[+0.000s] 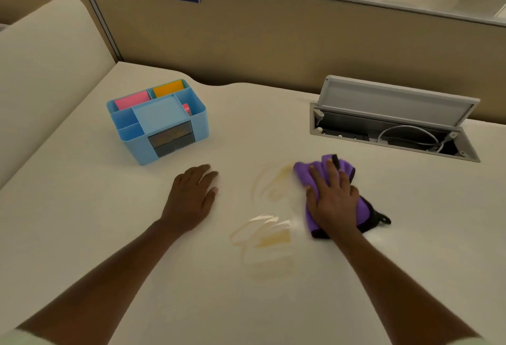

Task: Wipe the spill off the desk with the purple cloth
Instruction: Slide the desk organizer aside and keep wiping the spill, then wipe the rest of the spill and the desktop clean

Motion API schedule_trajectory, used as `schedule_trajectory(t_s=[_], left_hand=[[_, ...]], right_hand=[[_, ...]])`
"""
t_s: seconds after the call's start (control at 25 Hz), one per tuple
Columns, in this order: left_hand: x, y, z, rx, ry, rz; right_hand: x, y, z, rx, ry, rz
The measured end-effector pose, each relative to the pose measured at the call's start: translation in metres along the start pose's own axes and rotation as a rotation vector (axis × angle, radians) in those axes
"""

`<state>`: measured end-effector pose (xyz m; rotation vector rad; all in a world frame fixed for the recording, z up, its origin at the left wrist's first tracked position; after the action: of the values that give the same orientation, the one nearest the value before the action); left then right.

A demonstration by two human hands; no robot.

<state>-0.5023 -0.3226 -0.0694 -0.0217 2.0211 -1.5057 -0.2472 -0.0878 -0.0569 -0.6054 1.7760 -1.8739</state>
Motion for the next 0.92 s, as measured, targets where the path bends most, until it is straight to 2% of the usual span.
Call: schedule_trajectory(t_s=[0.12, 0.2, 0.32, 0.44, 0.56, 0.64, 0.68, 0.72, 0.8, 0.88, 0.92], left_hand=[[0.006, 0.012, -0.012, 0.04, -0.013, -0.053], [0.01, 0.016, -0.008, 0.047, -0.021, -0.061], [0.007, 0.012, -0.007, 0.068, -0.027, -0.054], [0.005, 0.011, -0.005, 0.067, -0.038, -0.045], [0.005, 0.012, -0.006, 0.047, -0.032, -0.04], [0.005, 0.011, -0.006, 0.044, -0.019, -0.052], [0.005, 0.012, -0.007, 0.045, -0.017, -0.051], [0.006, 0.012, -0.007, 0.045, -0.016, -0.047], [0.006, 0.011, -0.006, 0.05, -0.021, -0.04], [0.005, 0.01, -0.006, 0.049, -0.032, -0.034], [0.003, 0.008, -0.006, 0.05, -0.034, -0.033]], right_hand=[[0.007, -0.009, -0.051, -0.013, 0.079, -0.02], [0.029, -0.011, -0.05, -0.006, 0.067, -0.033], [0.049, 0.002, 0.014, -0.039, -0.163, 0.006], [0.009, 0.008, 0.05, -0.015, -0.311, -0.007], [-0.027, -0.002, -0.015, -0.039, -0.1, 0.008], [-0.004, -0.012, -0.069, -0.05, 0.082, -0.038], [0.019, -0.016, -0.084, -0.041, 0.112, -0.059], [0.045, -0.017, -0.088, -0.037, 0.086, -0.069], [0.079, -0.005, -0.06, -0.063, -0.138, -0.044], [0.071, 0.008, -0.013, -0.061, -0.373, -0.007], [0.053, 0.009, -0.001, -0.056, -0.424, -0.013]])
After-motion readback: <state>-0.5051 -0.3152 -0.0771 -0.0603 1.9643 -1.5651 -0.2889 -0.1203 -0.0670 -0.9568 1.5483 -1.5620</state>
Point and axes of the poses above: each hand's wrist, its own z-axis away from the middle knuckle, its own y-axis out of the palm, x = y × z, the point moved 2 cm from there along -z, towards the middle knuckle, and after that the axes turned 9 degrees about z, right-handed, at the moved point
